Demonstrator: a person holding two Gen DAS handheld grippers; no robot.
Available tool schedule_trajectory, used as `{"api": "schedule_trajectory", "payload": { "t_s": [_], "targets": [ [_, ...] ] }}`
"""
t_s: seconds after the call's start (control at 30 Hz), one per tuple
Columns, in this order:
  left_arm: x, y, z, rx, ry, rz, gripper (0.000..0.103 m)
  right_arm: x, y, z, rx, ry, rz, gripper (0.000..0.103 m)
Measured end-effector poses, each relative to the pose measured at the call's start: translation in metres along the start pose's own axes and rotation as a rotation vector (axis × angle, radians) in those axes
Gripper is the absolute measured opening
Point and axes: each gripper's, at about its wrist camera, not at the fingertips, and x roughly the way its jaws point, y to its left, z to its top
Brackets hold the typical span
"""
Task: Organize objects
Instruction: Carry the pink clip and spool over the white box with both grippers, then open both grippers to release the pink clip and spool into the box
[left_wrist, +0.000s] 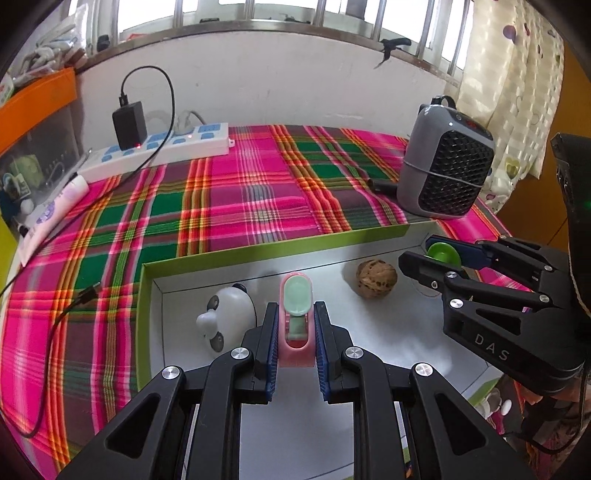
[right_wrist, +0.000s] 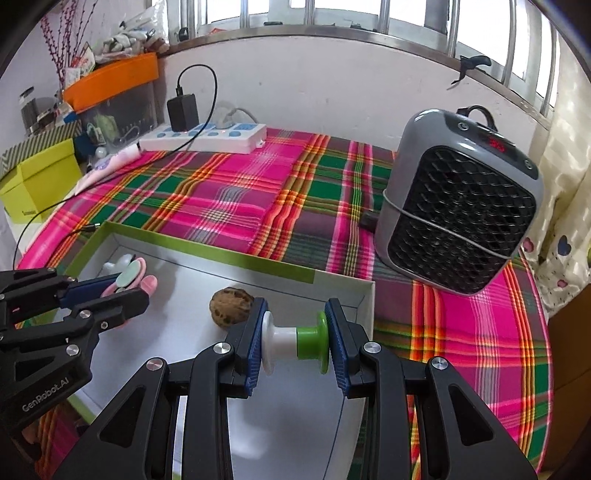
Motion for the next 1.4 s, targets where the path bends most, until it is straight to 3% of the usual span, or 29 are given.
{"api": "schedule_trajectory", "payload": {
  "t_s": [0.93, 1.13, 1.4],
  "targets": [
    [0.014, 0.003, -0.001, -0.006, 0.037, 0.003, 0.016, 0.012, 0.0, 0.001, 0.005, 0.032, -0.011, 0.033],
    [0.014, 0.005, -0.001, -0.014, 0.036, 0.002, 0.03, 0.01, 0.0, 0.001, 0.014, 0.022, -0.011, 0.033],
    [0.008, 0.005, 0.0, -0.017, 0.024, 0.009, 0.033, 0.006, 0.0, -0.001, 0.023, 0.005, -0.015, 0.042]
  ]
}}
